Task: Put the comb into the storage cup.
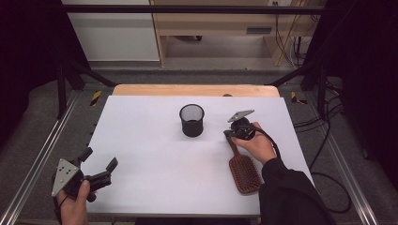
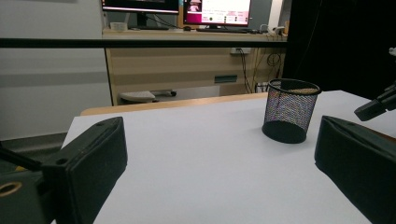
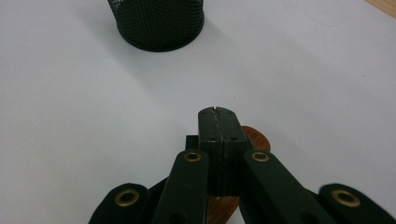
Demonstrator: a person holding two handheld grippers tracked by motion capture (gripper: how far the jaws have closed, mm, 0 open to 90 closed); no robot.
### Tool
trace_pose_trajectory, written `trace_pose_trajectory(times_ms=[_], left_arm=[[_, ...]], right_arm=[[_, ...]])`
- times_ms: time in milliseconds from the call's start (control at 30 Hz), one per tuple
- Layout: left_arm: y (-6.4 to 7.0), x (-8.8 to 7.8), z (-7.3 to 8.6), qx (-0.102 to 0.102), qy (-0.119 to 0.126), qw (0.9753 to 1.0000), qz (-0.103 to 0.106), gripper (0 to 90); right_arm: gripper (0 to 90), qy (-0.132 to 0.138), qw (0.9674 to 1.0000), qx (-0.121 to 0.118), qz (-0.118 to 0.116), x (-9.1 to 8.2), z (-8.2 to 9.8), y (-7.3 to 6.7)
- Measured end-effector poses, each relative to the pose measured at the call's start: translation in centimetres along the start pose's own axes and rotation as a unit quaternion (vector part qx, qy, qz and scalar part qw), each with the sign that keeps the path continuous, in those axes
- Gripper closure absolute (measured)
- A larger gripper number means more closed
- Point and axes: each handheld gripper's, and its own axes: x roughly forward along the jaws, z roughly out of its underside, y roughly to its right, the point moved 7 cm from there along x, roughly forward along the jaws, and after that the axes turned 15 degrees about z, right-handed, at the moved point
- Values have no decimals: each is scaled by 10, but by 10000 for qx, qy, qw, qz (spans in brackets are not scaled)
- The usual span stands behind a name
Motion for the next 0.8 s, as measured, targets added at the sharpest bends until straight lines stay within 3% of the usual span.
trace_pose_trajectory(times_ms=[800], left_arm=[[-1,0,0,-9,-10,10000,10,27]], right_arm=[[900,-421,9983,-395,-63,12,17,-8]])
